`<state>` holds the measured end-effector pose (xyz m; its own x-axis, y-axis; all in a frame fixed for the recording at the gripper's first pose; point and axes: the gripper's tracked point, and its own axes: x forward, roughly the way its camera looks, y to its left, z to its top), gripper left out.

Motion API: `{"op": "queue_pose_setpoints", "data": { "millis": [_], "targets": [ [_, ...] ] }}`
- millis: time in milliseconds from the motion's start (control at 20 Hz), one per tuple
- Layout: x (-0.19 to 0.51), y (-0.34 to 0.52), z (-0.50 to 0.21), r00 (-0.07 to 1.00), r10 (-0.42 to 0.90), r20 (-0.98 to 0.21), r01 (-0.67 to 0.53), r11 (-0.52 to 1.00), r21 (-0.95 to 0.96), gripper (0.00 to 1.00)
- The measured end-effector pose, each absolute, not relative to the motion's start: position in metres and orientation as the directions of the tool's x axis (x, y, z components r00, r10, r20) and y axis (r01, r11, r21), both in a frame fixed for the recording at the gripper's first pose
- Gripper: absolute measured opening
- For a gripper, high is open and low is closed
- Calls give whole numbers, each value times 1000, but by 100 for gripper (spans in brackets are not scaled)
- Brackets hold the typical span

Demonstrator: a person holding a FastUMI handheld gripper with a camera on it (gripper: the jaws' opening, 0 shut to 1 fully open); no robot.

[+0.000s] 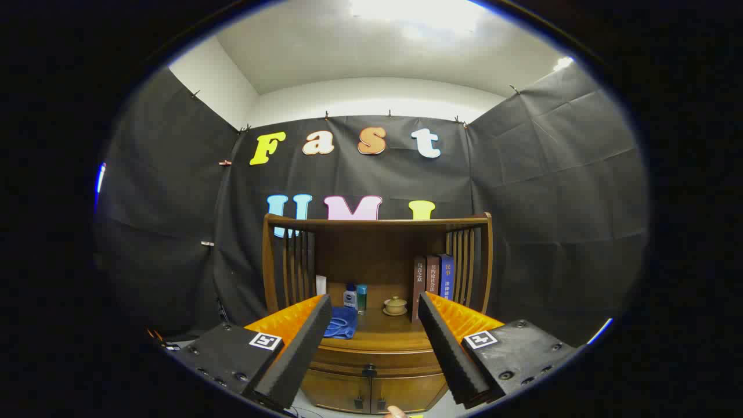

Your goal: Pull open the drawer, take out the items inside it, and place them on the countertop above the cabinet.

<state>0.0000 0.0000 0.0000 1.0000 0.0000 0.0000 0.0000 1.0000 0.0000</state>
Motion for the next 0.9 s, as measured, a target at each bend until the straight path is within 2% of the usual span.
{"op": "queue_pose_setpoints", "data": {
  "millis": [900],
  "targets": [
    [1, -3, 6, 1000, -2, 0, 2, 1000, 8, 98]
  ]
}}
